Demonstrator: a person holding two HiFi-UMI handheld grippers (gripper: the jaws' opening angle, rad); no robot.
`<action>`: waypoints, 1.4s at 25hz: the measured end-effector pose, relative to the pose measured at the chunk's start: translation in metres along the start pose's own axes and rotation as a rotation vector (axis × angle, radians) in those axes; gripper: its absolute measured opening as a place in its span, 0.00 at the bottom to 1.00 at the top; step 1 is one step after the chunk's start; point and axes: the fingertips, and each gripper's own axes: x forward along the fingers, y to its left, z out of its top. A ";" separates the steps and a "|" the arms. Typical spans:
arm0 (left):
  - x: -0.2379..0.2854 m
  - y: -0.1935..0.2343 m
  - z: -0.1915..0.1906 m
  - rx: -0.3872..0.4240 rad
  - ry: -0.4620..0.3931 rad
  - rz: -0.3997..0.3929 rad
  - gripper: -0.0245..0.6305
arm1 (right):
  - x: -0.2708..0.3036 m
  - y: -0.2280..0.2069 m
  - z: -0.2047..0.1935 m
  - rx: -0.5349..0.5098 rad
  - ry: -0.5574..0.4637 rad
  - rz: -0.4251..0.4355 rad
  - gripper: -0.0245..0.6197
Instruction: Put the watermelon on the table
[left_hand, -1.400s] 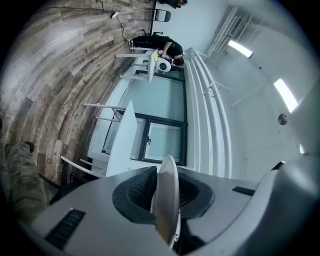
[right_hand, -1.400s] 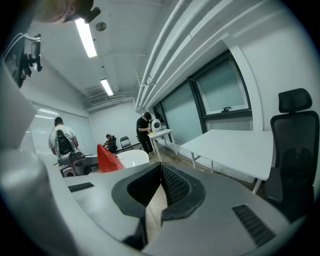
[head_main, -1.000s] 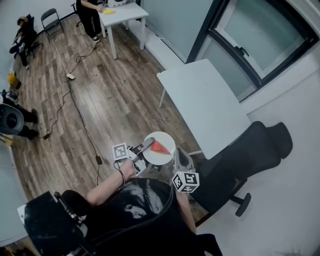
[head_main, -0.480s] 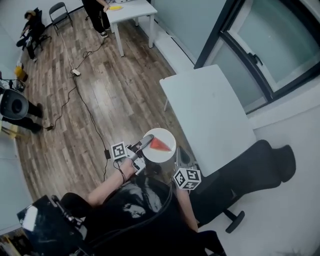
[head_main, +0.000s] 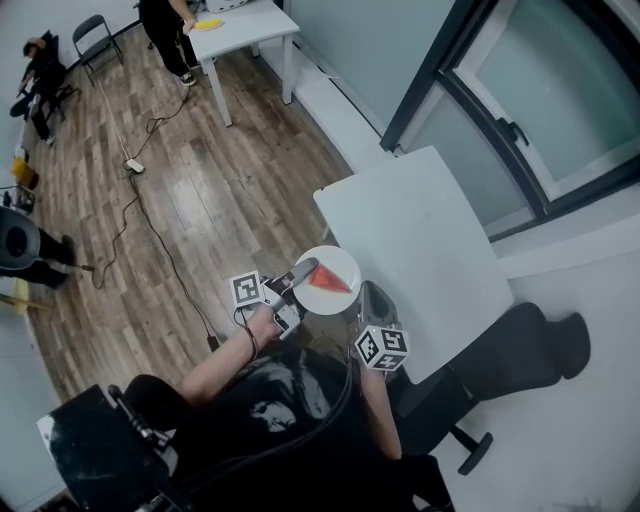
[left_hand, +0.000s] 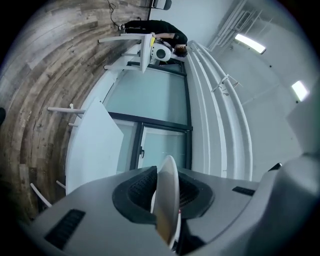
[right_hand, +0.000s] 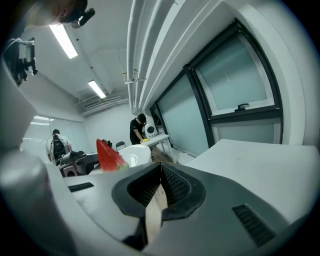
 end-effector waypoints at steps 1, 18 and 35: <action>0.007 0.003 0.008 0.001 0.019 0.009 0.13 | 0.007 -0.003 0.004 0.019 -0.013 -0.017 0.05; 0.122 0.066 0.100 -0.027 0.008 0.105 0.13 | 0.132 -0.074 0.045 0.045 0.062 -0.024 0.05; 0.310 0.208 0.179 -0.030 0.029 0.232 0.12 | 0.245 -0.194 0.033 0.000 0.240 -0.057 0.05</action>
